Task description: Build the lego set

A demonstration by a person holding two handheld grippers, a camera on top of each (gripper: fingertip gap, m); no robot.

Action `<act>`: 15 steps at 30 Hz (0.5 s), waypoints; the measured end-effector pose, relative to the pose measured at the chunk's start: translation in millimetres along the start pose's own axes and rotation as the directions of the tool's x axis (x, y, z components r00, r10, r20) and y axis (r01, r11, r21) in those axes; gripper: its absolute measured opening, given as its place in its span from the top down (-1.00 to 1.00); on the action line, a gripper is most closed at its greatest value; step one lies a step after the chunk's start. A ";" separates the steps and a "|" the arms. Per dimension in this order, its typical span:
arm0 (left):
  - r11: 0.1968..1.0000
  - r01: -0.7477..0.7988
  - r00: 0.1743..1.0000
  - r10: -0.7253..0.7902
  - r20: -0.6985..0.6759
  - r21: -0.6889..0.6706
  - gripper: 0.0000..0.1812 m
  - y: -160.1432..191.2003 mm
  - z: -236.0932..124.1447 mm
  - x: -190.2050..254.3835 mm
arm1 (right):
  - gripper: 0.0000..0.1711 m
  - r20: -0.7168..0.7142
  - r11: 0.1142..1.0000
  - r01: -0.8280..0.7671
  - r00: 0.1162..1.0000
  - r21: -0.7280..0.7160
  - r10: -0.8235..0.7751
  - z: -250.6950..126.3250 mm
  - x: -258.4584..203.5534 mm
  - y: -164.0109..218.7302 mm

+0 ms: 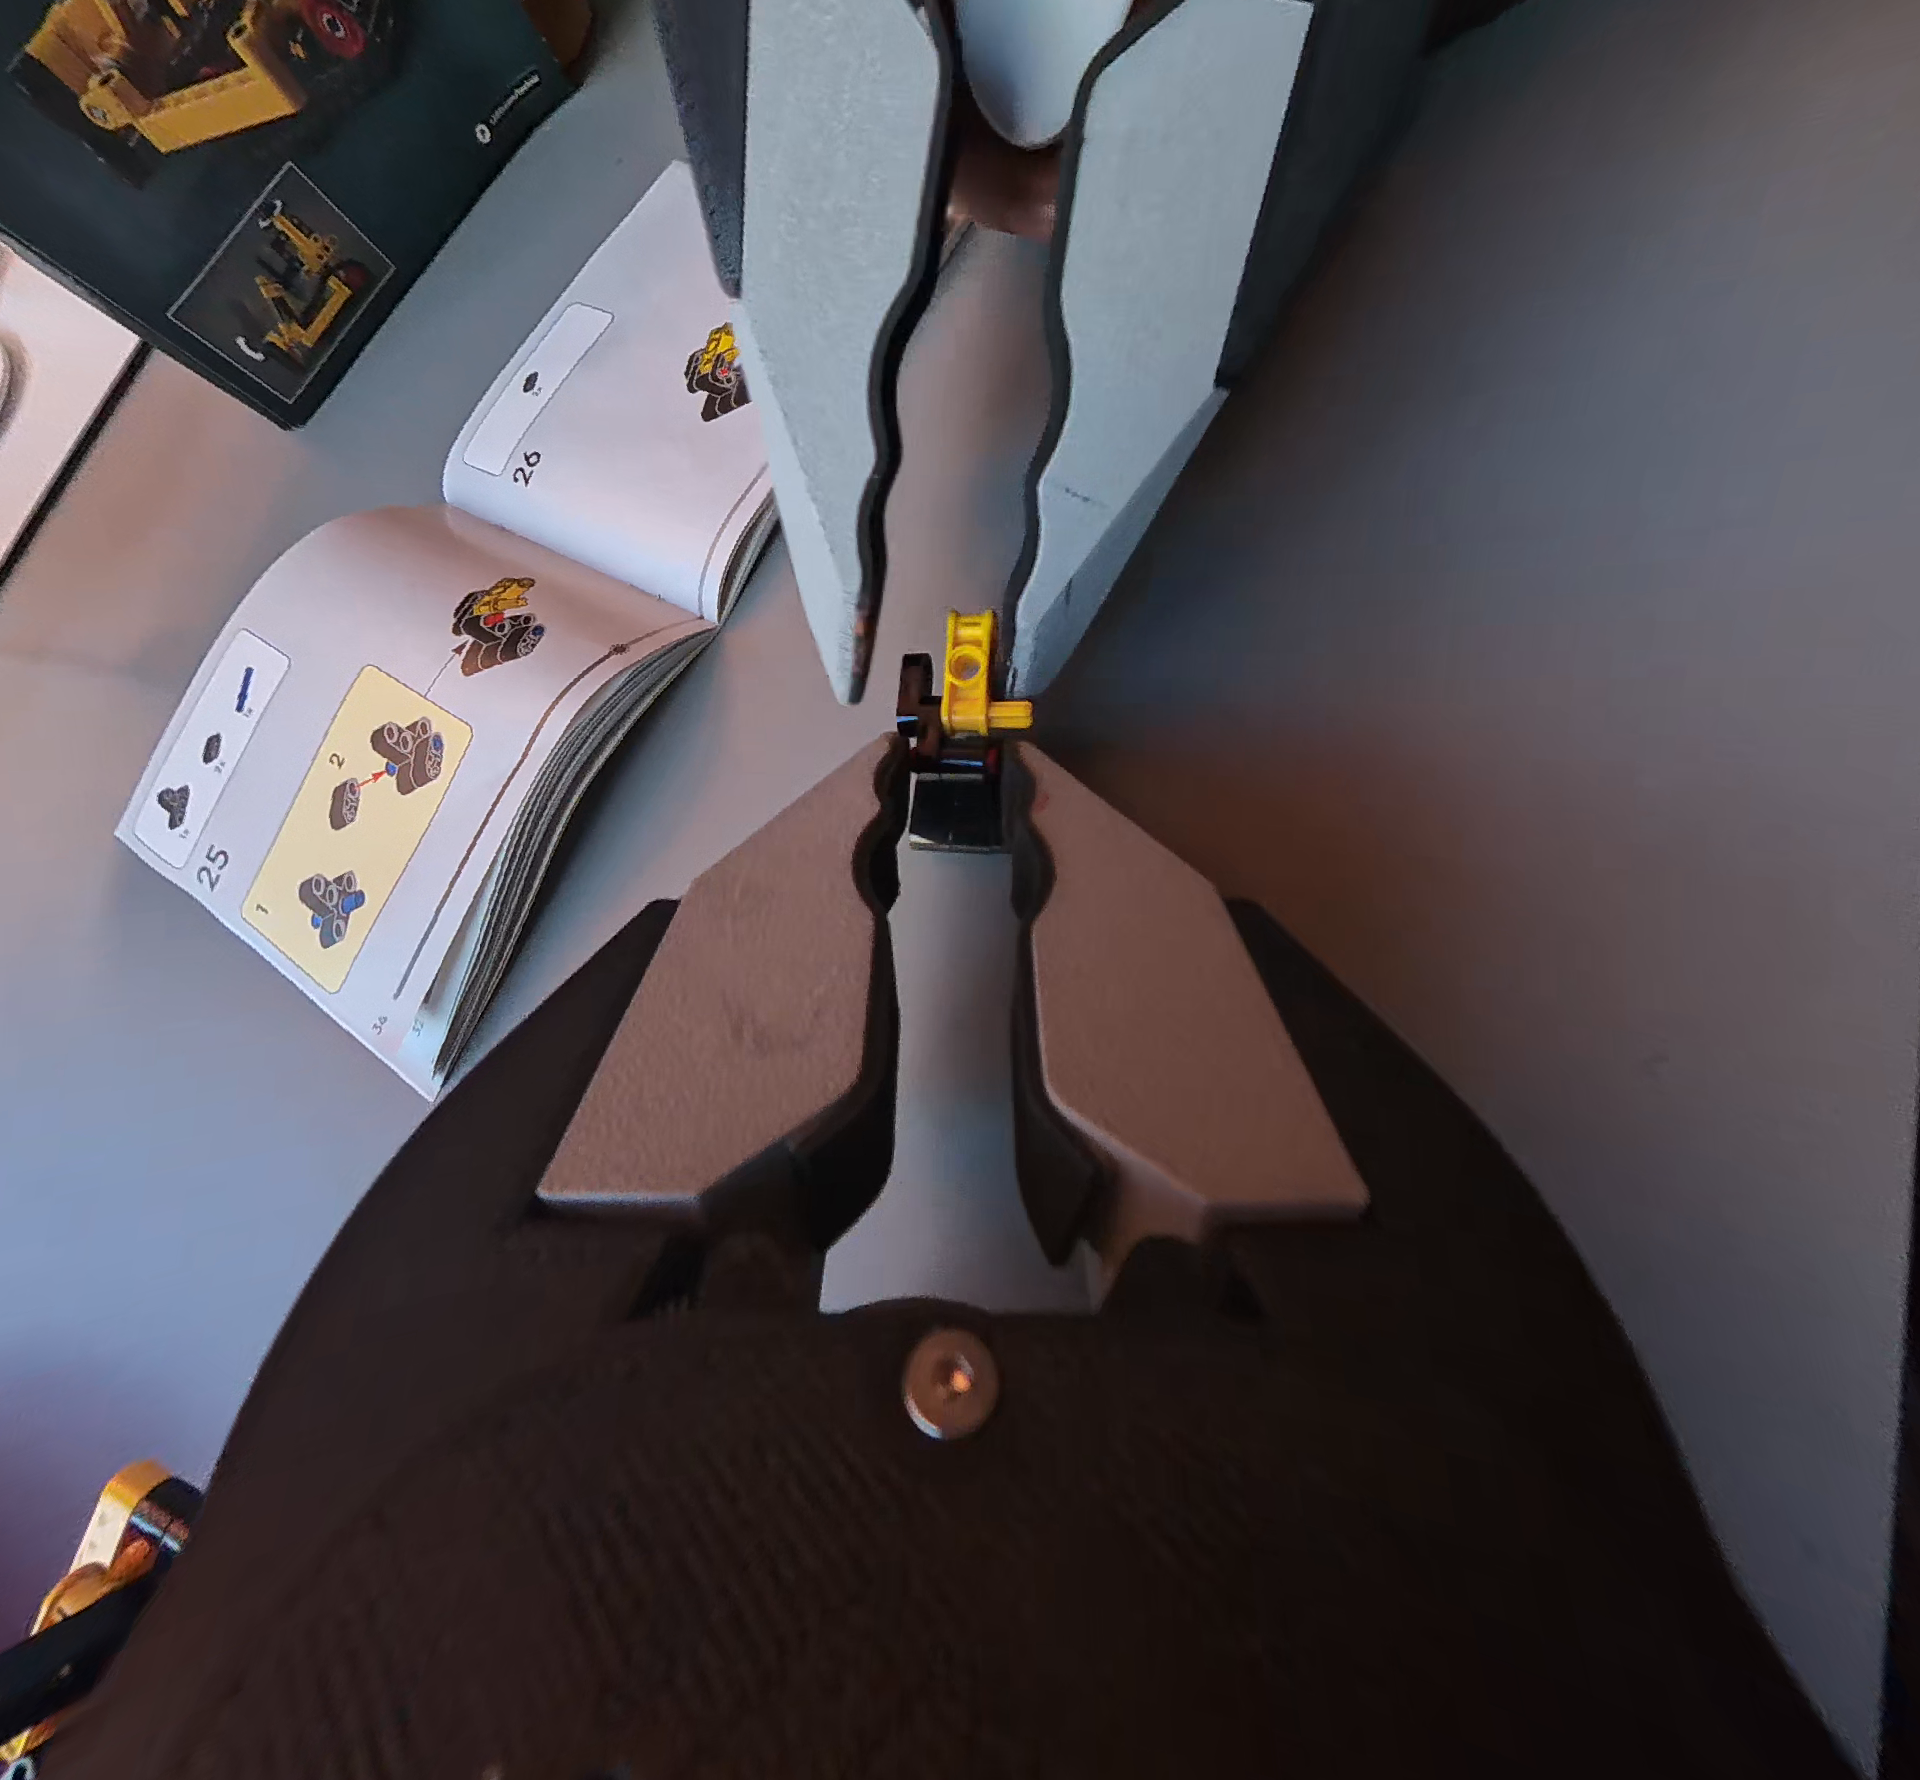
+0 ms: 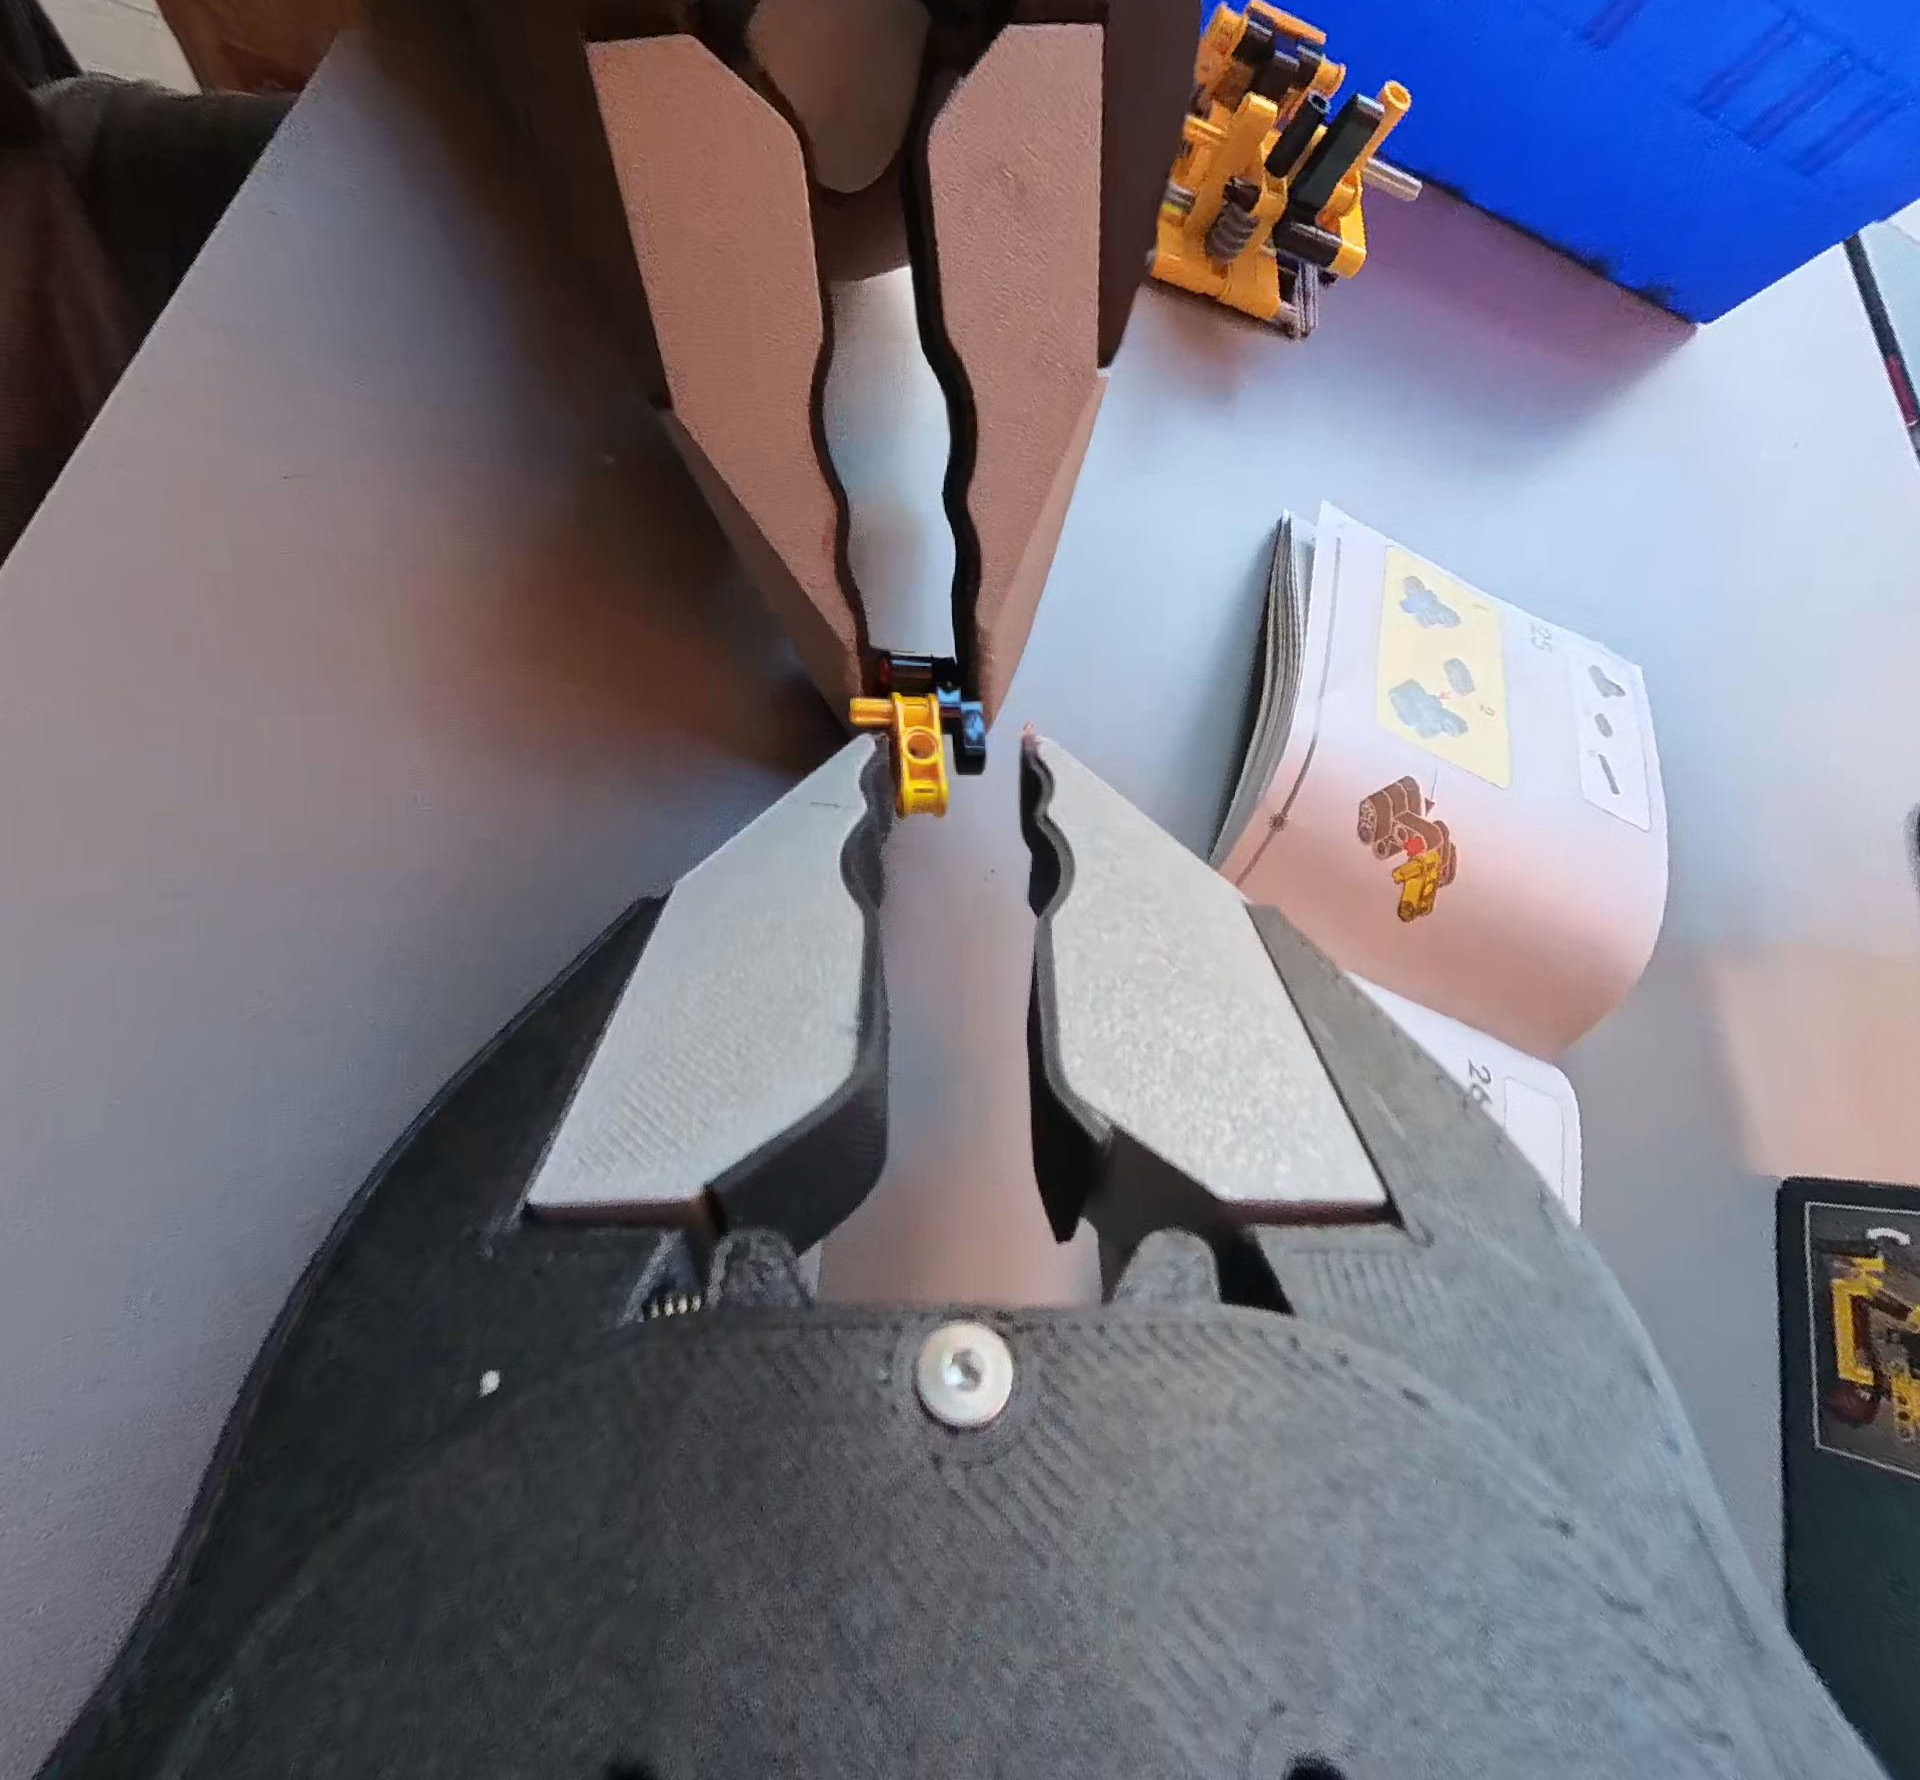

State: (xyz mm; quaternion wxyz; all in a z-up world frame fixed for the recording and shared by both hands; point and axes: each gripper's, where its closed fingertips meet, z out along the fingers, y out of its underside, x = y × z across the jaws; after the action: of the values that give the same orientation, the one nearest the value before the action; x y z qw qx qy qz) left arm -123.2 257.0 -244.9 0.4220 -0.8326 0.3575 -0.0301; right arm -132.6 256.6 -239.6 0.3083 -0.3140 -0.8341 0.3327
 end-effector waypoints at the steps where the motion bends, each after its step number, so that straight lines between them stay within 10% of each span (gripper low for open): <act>1: 1.000 -0.005 1.000 0.005 -0.006 -0.001 0.81 0.2 0.1 1.2 | 0.74 0.003 1.000 -0.006 1.000 -0.007 0.006 0.2 0.3 1.4; 15: 0.999 0.046 0.999 -0.046 -0.023 -0.016 0.77 3.7 0.4 -1.9 | 0.74 -0.011 0.999 0.024 1.000 -0.049 -0.024 0.4 1.0 9.7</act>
State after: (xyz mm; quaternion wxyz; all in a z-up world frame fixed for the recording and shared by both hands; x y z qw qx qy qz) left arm -126.6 257.1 -247.3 0.4105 -0.8434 0.3434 -0.0465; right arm -130.4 262.9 -246.8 0.3093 -0.3133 -0.8439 0.3066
